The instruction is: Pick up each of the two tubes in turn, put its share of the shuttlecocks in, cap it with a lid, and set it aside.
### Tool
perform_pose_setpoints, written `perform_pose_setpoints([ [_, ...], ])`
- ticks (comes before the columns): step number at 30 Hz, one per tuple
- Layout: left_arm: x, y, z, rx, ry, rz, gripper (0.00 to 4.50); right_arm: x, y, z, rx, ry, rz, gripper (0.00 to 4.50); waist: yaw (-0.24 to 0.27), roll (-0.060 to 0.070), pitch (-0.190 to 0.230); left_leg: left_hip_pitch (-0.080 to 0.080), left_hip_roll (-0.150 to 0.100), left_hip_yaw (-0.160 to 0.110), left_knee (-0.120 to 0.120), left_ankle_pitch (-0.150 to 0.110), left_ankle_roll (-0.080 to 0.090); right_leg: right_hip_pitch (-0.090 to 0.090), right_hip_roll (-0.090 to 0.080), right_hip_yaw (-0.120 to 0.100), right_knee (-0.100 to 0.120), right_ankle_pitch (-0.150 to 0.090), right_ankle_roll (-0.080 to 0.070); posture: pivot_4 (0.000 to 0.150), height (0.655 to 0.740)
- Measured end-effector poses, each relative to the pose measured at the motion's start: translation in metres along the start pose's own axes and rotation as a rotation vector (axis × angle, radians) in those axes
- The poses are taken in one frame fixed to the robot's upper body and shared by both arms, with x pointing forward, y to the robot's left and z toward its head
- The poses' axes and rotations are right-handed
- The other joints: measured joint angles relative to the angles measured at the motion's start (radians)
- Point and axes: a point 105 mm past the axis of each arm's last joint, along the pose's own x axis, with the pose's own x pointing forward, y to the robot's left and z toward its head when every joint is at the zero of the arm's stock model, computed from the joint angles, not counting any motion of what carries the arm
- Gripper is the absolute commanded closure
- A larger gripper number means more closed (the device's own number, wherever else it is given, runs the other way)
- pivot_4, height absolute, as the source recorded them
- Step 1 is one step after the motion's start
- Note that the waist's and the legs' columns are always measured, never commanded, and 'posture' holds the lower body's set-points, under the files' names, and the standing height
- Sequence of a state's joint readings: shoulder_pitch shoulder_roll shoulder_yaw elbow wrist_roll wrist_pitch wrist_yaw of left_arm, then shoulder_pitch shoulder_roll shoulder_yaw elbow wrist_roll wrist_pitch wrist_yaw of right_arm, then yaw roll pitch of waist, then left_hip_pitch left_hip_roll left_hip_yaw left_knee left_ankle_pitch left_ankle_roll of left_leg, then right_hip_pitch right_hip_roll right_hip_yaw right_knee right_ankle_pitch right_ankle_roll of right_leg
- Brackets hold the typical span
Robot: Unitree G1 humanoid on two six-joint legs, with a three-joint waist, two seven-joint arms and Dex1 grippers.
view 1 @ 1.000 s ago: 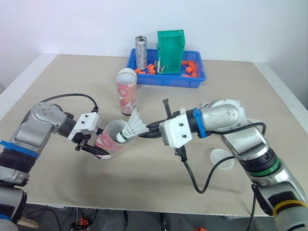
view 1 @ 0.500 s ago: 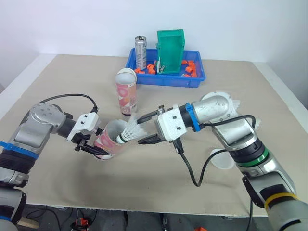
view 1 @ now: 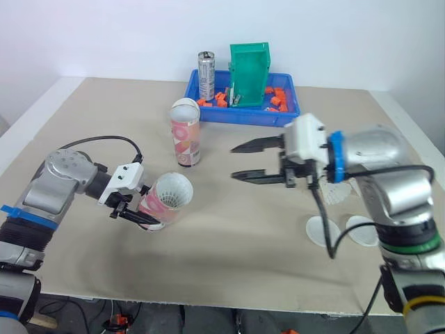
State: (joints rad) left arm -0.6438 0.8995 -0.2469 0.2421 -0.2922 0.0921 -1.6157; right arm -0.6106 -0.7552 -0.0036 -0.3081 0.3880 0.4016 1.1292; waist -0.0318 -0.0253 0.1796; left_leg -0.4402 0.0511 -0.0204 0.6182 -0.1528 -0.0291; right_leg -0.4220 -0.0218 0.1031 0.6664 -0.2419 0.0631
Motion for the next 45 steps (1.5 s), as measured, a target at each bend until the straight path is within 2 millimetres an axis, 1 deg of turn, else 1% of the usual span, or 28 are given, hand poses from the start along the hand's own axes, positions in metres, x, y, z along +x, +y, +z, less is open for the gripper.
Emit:
perform_pose_setpoints([
  [1,0.0,0.0,-0.001,-0.002,-0.002,0.002,1.92,-0.008,-0.001,-0.009,0.038,0.023,-0.048,2.23,0.0,0.0,0.0,0.0,0.0,0.0,0.0,0.0,0.0,0.0,0.0,0.0,0.0,0.0,0.0,0.15,0.7362],
  [3,0.0,-0.001,0.0,0.0,-0.006,0.007,1.92,-0.035,0.001,-0.039,0.161,0.101,-0.206,2.23,0.001,0.0,0.0,0.0,0.0,0.0,-0.001,0.0,0.0,0.0,0.001,0.0,0.0,-0.001,0.0,0.15,0.7362],
  [4,0.0,-0.002,-0.001,0.001,-0.008,0.011,1.92,-0.05,0.006,-0.056,0.233,0.147,-0.283,2.23,0.003,0.0,0.0,0.0,0.0,-0.001,-0.001,0.0,0.0,0.0,0.001,0.0,0.0,-0.001,0.001,0.15,0.7362],
  [6,-0.001,-0.003,-0.002,-0.005,-0.009,0.015,1.92,-0.07,0.015,-0.075,0.322,0.209,-0.373,2.23,0.003,0.001,0.0,0.0,-0.001,0.0,-0.001,-0.001,0.001,0.0,0.001,0.002,0.0,-0.002,0.001,0.15,0.7362],
  [7,-0.001,-0.003,-0.003,-0.007,-0.006,0.016,1.92,-0.083,0.021,-0.085,0.363,0.249,-0.429,2.23,0.0,0.002,-0.001,0.001,-0.001,0.001,0.0,-0.001,0.001,0.001,0.001,0.002,0.0,-0.002,0.001,0.15,0.7362],
  [8,-0.002,-0.003,-0.003,-0.008,-0.003,0.018,1.92,-0.092,0.025,-0.089,0.382,0.273,-0.463,2.23,-0.003,0.002,-0.001,0.001,-0.001,0.001,0.0,-0.001,0.001,0.001,0.001,0.003,0.0,-0.001,0.002,0.15,0.7362],
  [12,-0.002,-0.002,-0.004,-0.009,0.002,0.026,1.92,-0.113,0.036,-0.103,0.423,0.353,-0.533,2.23,-0.011,0.002,-0.001,0.003,-0.001,0.001,0.003,-0.001,0.001,0.003,0.0,0.003,0.0,0.001,0.002,0.15,0.7362],
  [15,-0.001,-0.001,-0.004,-0.008,0.001,0.025,1.92,-0.123,0.04,-0.111,0.446,0.391,-0.565,2.23,-0.013,0.002,-0.001,0.003,-0.001,0.002,0.005,-0.001,0.001,0.003,-0.001,0.004,0.0,0.002,0.003,0.15,0.7362],
  [17,0.0,-0.001,-0.003,-0.004,0.0,0.023,1.92,-0.126,0.041,-0.115,0.458,0.405,-0.577,2.23,-0.013,0.002,-0.001,0.003,-0.001,0.002,0.005,-0.001,0.001,0.004,-0.001,0.004,0.0,0.002,0.003,0.15,0.7362],
  [23,0.001,-0.001,-0.002,-0.003,-0.006,0.02,1.92,-0.136,0.043,-0.137,0.519,0.445,-0.636,2.23,-0.012,0.001,-0.001,0.002,-0.002,0.002,0.004,-0.001,0.001,0.004,-0.001,0.004,-0.001,0.001,0.004,0.15,0.7362],
  [26,0.002,-0.001,-0.002,-0.003,-0.007,0.021,1.92,-0.137,0.041,-0.151,0.547,0.463,-0.664,2.23,-0.012,0.002,-0.001,0.002,-0.003,0.001,0.004,-0.001,0.001,0.004,-0.001,0.005,-0.001,0.001,0.004,0.15,0.7362],
  [28,0.002,-0.001,-0.002,-0.002,-0.007,0.021,1.92,-0.136,0.041,-0.155,0.556,0.469,-0.667,2.23,-0.012,0.002,-0.001,0.002,-0.003,0.001,0.004,-0.001,0.001,0.004,-0.001,0.005,-0.001,0.001,0.004,0.15,0.7362],
  [35,0.001,-0.001,-0.002,-0.002,-0.01,0.019,1.92,-0.124,0.035,-0.16,0.557,0.453,-0.668,2.23,-0.012,0.002,-0.001,0.002,-0.003,0.001,0.004,-0.001,0.001,0.004,-0.001,0.005,-0.001,0.001,0.004,0.15,0.7362],
  [40,0.001,-0.001,-0.002,-0.012,-0.011,0.021,1.92,-0.121,0.028,-0.163,0.552,0.451,-0.691,2.23,-0.013,0.002,-0.001,0.002,-0.003,0.001,0.004,-0.001,0.001,0.004,-0.001,0.005,-0.001,0.001,0.004,0.15,0.7362],
  [43,0.001,-0.001,-0.002,-0.014,-0.013,0.022,1.92,-0.117,0.028,-0.167,0.556,0.461,-0.688,2.23,-0.012,0.002,-0.001,0.002,-0.003,0.001,0.004,-0.001,0.001,0.004,-0.001,0.005,-0.001,0.001,0.004,0.15,0.7362],
  [45,0.001,-0.001,-0.002,-0.018,-0.014,0.023,1.92,-0.115,0.025,-0.174,0.561,0.483,-0.703,2.23,-0.013,0.002,-0.001,0.002,-0.003,0.002,0.004,-0.001,0.001,0.004,-0.001,0.005,-0.001,0.001,0.004,0.15,0.7362],
])
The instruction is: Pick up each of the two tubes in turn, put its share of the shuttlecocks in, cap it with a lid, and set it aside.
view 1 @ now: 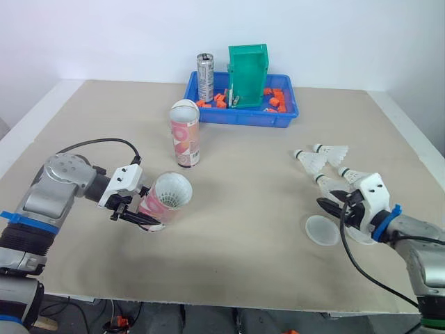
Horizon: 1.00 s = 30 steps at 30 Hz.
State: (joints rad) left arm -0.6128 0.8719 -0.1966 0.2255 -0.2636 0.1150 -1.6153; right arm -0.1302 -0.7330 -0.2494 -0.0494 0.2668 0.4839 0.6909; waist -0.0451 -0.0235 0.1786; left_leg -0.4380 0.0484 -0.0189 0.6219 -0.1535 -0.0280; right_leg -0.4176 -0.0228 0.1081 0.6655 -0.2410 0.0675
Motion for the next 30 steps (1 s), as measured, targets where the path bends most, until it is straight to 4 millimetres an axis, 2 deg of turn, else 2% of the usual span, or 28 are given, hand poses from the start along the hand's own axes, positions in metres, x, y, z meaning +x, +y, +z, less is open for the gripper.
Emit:
perform_pose_setpoints([
  [6,0.0,-0.001,0.0,0.0,-0.002,0.004,1.92,0.012,0.0,0.0,0.004,0.006,-0.033,2.23,0.0,0.0,0.0,0.0,0.0,0.0,0.0,0.0,0.0,0.0,0.0,0.0,0.0,0.0,0.0,0.15,0.7362],
  [8,0.0,-0.001,0.0,-0.002,-0.003,0.006,1.92,0.015,-0.003,-0.001,0.006,0.007,-0.059,2.77,0.0,0.0,0.0,0.0,0.0,0.0,0.0,0.0,0.0,0.0,0.0,0.0,0.0,0.0,0.0,0.15,0.7362],
  [9,0.0,-0.001,0.0,-0.003,-0.003,0.006,1.92,0.015,-0.004,0.0,0.005,0.008,-0.066,2.91,0.0,0.0,0.0,0.0,0.0,0.0,0.0,0.0,0.0,0.0,0.0,0.0,0.0,0.0,0.0,0.15,0.7362],
  [12,0.0,-0.001,0.0,-0.009,-0.004,0.007,1.92,0.016,-0.01,-0.002,0.004,0.017,-0.105,4.18,0.0,0.0,0.0,0.0,0.0,0.0,0.0,0.0,0.0,0.0,0.0,0.0,0.0,0.0,0.001,0.15,0.7362],
  [13,0.0,-0.001,0.0,-0.01,-0.004,0.007,1.92,0.016,-0.01,-0.002,0.004,0.017,-0.106,4.44,0.0,0.0,0.0,0.0,0.0,0.0,-0.001,0.0,0.0,0.0,0.0,0.0,0.0,0.0,0.001,0.15,0.7362],
  [23,0.0,-0.001,0.001,-0.009,-0.003,0.007,1.92,0.008,-0.009,-0.004,0.002,0.012,-0.114,4.44,0.001,0.0,0.0,0.0,0.0,0.0,-0.001,0.0,0.0,0.0,0.0,0.0,0.0,-0.001,0.001,0.15,0.7362],
  [27,0.0,-0.001,0.001,-0.009,-0.003,0.007,1.92,0.001,0.011,0.028,-0.063,-0.078,-0.008,4.44,0.0,0.001,0.0,0.0,0.0,-0.001,-0.001,0.0,0.0,0.0,0.001,0.001,0.0,-0.001,0.001,0.15,0.7362],
  [29,0.0,-0.001,0.001,-0.007,-0.004,0.007,1.92,-0.004,0.029,0.047,-0.106,-0.129,0.082,4.44,0.0,0.0,0.0,0.0,0.0,-0.001,-0.001,0.0,0.0,0.0,0.0,0.0,0.0,-0.001,0.001,0.15,0.7362],
  [30,0.0,-0.001,0.001,-0.007,-0.004,0.007,1.92,-0.005,0.032,0.05,-0.111,-0.139,0.096,4.44,0.0,0.0,0.0,0.0,0.0,-0.001,-0.001,0.0,0.0,0.0,0.0,0.0,0.0,-0.001,0.001,0.15,0.7362],
])
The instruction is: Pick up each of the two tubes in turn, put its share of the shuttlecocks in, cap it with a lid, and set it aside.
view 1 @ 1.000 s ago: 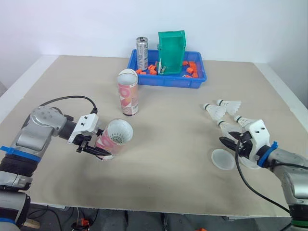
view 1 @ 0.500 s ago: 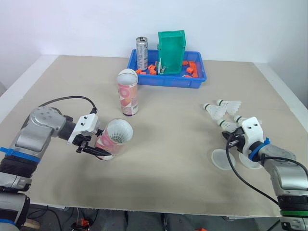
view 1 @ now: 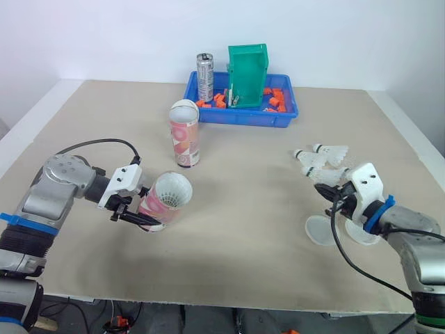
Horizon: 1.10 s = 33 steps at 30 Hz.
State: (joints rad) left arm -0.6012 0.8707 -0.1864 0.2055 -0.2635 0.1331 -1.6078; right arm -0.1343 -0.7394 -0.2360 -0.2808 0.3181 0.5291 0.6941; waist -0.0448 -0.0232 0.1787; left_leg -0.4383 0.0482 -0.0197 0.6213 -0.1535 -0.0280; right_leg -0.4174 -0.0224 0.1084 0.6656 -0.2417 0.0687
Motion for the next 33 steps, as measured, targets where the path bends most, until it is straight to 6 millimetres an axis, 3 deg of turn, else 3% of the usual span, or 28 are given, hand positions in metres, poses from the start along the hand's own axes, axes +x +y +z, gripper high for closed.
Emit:
perform_pose_setpoints([
  [2,0.0,0.0,0.0,-0.001,0.001,0.0,1.92,0.003,0.019,0.027,-0.045,-0.066,0.125,4.44,-0.001,0.0,0.0,0.0,0.0,0.001,0.0,0.0,0.0,0.0,0.0,0.001,0.0,0.0,0.0,0.15,0.7362],
  [6,0.002,0.001,0.001,0.005,-0.007,-0.006,1.92,-0.004,0.063,0.093,-0.303,-0.226,0.386,4.44,0.0,0.0,0.0,0.0,0.001,0.0,0.0,0.0,0.0,0.0,0.0,-0.001,0.0,0.0,-0.001,0.15,0.7362],
  [11,0.002,0.002,0.001,0.004,-0.009,-0.009,1.92,-0.002,0.106,0.116,-0.537,-0.281,0.64,4.44,-0.001,0.0,0.0,-0.001,0.0,0.001,0.0,0.0,-0.001,-0.002,-0.001,-0.001,-0.001,-0.001,-0.001,0.15,0.7362],
  [15,0.005,0.004,0.004,0.017,-0.008,-0.017,1.92,0.016,0.134,0.156,-0.828,-0.409,0.747,4.44,-0.004,0.0,0.0,-0.001,0.003,0.002,0.0,0.0,0.0,-0.004,0.001,-0.002,0.0,0.002,-0.003,0.15,0.7362],
  [20,0.005,0.003,0.005,0.025,-0.013,-0.02,1.92,0.042,0.147,0.159,-0.892,-0.404,0.806,4.44,0.0,-0.001,0.0,-0.003,0.003,0.001,-0.001,0.0,0.0,-0.006,0.001,-0.003,0.0,0.001,-0.004,0.15,0.7362],
  [27,0.005,0.003,0.004,0.025,-0.009,-0.018,1.92,0.055,0.161,0.155,-1.068,-0.39,0.912,4.44,0.0,-0.001,0.0,-0.003,0.004,0.001,-0.001,0.0,0.0,-0.006,0.003,-0.003,0.001,0.001,-0.004,0.15,0.7362],
  [30,0.003,0.003,0.003,0.022,-0.005,-0.016,1.92,0.059,0.167,0.162,-1.071,-0.404,0.942,3.46,-0.001,-0.001,0.001,-0.002,0.004,0.001,-0.001,0.0,0.0,-0.006,0.003,-0.003,0.002,0.001,-0.005,0.15,0.7362],
  [33,0.003,0.003,0.003,0.021,-0.004,-0.016,1.92,0.059,0.173,0.175,-1.073,-0.427,0.966,2.15,-0.002,-0.001,0.001,-0.002,0.005,0.001,-0.001,0.0,0.0,-0.006,0.004,-0.003,0.002,0.001,-0.005,0.15,0.7362],
])
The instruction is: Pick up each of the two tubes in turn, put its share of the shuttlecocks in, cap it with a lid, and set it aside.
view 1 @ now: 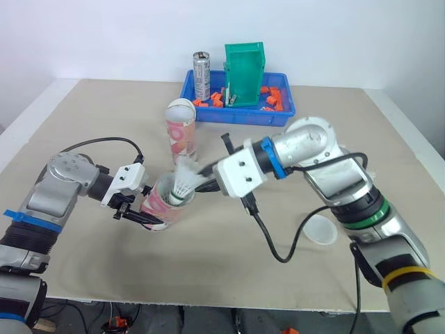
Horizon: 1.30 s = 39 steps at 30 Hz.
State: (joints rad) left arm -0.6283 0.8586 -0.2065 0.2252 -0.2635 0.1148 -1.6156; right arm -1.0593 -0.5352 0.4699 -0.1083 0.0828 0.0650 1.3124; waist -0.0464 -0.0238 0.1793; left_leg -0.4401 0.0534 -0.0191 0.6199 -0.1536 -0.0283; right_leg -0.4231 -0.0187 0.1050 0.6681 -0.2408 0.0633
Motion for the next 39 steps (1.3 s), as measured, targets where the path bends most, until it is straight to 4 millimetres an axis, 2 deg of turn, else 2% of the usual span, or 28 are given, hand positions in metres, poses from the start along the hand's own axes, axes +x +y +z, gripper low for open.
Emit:
perform_pose_setpoints([
  [2,0.0,0.0,0.0,0.0,-0.001,0.0,1.92,0.003,-0.003,0.009,0.034,-0.067,0.014,1.11,0.0,0.0,0.0,0.0,0.0,-0.001,0.0,0.0,0.0,0.0,0.0,0.0,0.0,0.0,-0.001,0.15,0.7362],
  [4,0.0,0.0,0.0,0.001,-0.001,0.0,1.92,-0.001,-0.005,0.015,0.098,-0.135,0.016,0.25,0.001,0.0,0.0,0.0,0.0,-0.001,0.0,0.0,0.0,0.0,0.0,0.0,0.0,0.0,-0.001,0.15,0.7362],
  [10,0.0,0.0,0.0,-0.002,0.0,0.003,1.92,-0.026,-0.016,0.022,0.247,-0.264,-0.042,0.25,0.0,0.0,0.0,0.0,0.001,-0.001,0.0,0.0,0.0,0.0,0.001,0.0,0.001,0.0,-0.001,0.15,0.7362],
  [13,-0.001,0.0,0.0,-0.002,0.002,0.004,1.92,-0.025,-0.018,0.016,0.276,-0.252,-0.055,0.99,0.0,0.0,0.0,0.001,0.001,-0.001,0.0,0.0,0.0,0.0,0.001,0.0,0.001,0.0,-0.001,0.15,0.7362],
  [16,-0.001,0.0,0.0,-0.002,0.002,0.004,1.92,-0.018,-0.017,0.01,0.269,-0.221,-0.05,2.26,0.0,0.0,0.0,0.001,0.001,-0.001,0.0,0.0,0.0,0.0,0.001,0.0,0.002,0.0,-0.001,0.15,0.7362],
  [17,-0.001,0.0,0.0,-0.002,0.001,0.004,1.92,-0.012,-0.015,0.007,0.238,-0.192,-0.036,2.85,0.0,0.0,0.0,0.001,0.001,-0.001,0.0,0.0,0.0,0.0,0.002,0.0,0.002,0.0,-0.001,0.15,0.7362],
  [19,-0.001,0.0,0.0,-0.002,0.001,0.005,1.92,-0.007,-0.012,0.002,0.206,-0.159,-0.019,3.74,0.0,0.0,0.0,0.0,0.001,0.0,0.0,0.0,0.0,0.0,0.001,0.0,0.002,-0.001,-0.001,0.15,0.7362],
  [21,-0.001,0.0,0.0,-0.001,0.001,0.005,1.92,-0.003,-0.011,-0.003,0.193,-0.14,-0.008,4.45,0.0,0.0,0.0,0.0,0.001,0.0,0.0,0.0,0.0,0.0,0.002,0.0,0.002,0.0,-0.001,0.15,0.7362],
  [28,-0.001,0.0,0.0,-0.021,-0.008,0.012,1.92,0.015,-0.014,0.005,0.126,-0.121,0.127,4.45,0.0,0.0,0.0,0.001,0.001,-0.001,0.0,0.0,0.0,-0.001,0.002,0.0,0.005,-0.002,-0.003,0.15,0.7362],
  [32,0.002,0.0,0.002,-0.047,-0.03,0.013,1.92,0.033,-0.005,-0.007,0.135,-0.063,0.218,4.45,0.0,0.0,0.0,0.001,0.001,-0.002,0.0,0.0,0.0,-0.002,0.003,0.0,0.007,-0.003,-0.003,0.15,0.7362],
  [39,0.005,0.0,0.005,-0.053,-0.035,0.007,1.92,0.044,-0.006,-0.013,0.015,0.021,0.283,4.45,-0.001,0.0,0.0,0.002,0.001,-0.003,0.0,0.0,0.0,-0.003,0.004,0.0,0.013,-0.006,-0.002,0.15,0.7362],
])
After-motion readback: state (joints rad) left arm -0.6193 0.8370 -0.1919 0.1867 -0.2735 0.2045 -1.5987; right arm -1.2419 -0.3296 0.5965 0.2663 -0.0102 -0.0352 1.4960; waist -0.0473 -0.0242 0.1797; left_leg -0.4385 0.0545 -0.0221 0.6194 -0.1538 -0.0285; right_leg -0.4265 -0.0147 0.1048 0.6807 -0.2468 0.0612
